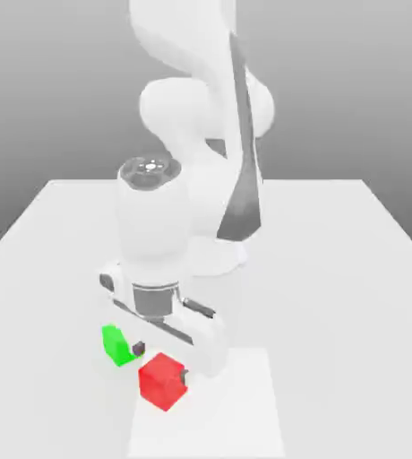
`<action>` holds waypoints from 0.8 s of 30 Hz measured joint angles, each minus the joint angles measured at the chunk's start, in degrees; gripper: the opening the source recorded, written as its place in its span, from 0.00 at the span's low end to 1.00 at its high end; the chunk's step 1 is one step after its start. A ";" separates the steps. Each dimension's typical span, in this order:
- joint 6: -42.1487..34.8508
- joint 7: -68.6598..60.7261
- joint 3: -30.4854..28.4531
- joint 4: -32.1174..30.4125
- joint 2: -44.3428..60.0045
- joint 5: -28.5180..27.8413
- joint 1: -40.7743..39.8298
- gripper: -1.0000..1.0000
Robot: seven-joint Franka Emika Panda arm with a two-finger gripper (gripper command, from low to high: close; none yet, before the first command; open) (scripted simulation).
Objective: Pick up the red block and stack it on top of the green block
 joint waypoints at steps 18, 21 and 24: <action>-13.17 0.83 -2.20 -8.19 -21.43 0.08 -5.75 0.00; -14.98 2.12 -4.06 -12.55 -27.59 -0.87 -9.01 0.00; -13.43 2.76 -5.21 -14.94 -28.44 -1.28 -10.92 0.00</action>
